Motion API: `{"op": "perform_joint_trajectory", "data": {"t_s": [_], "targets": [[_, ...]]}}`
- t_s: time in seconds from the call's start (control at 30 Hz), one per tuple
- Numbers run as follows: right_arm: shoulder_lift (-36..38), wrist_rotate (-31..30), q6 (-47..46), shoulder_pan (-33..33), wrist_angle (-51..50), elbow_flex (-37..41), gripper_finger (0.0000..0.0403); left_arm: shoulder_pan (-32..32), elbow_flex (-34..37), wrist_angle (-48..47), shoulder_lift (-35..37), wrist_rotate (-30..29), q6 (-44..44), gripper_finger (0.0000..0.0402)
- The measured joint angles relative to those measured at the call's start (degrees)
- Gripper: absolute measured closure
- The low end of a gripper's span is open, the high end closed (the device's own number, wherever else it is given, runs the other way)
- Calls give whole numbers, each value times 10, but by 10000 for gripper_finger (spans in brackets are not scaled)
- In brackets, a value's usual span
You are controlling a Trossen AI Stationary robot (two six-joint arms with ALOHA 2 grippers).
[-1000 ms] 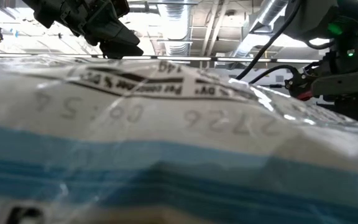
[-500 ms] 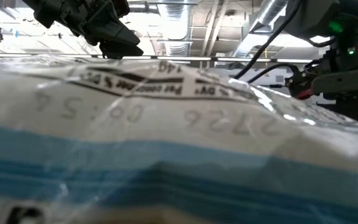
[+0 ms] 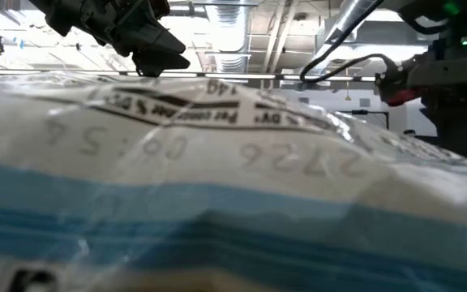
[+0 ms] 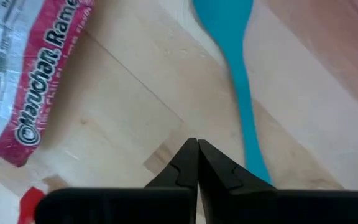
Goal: Pick & Place Food Item
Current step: Put the blue spoon into the green bin
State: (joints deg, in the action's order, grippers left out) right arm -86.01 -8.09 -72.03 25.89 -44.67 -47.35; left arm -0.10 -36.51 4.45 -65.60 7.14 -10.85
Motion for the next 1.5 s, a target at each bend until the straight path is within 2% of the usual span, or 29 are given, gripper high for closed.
{"op": "perform_joint_trajectory", "data": {"t_s": [0.27, 0.53, 0.87, 1.23, 1.4, 1.5], "targets": [[7, -39, 33, -6, -50, 0, 402, 0, 0, 0, 0, 0, 0, 266], [5, -45, 50, 0, -83, 0, 402, 0, 0, 0, 0, 0, 0, 266], [6, -57, 126, -19, -65, 0, 403, 0, 0, -1, 0, 0, 0, 266], [15, -54, 207, -40, 20, 7, 403, 0, 0, -1, 0, 0, 0, 266], [77, -51, 209, -39, 123, 76, 403, 0, 0, -1, 0, 0, 0, 266], [137, -68, 200, -38, 139, 114, 403, 0, 0, -1, 0, 0, 0, 266]]}}
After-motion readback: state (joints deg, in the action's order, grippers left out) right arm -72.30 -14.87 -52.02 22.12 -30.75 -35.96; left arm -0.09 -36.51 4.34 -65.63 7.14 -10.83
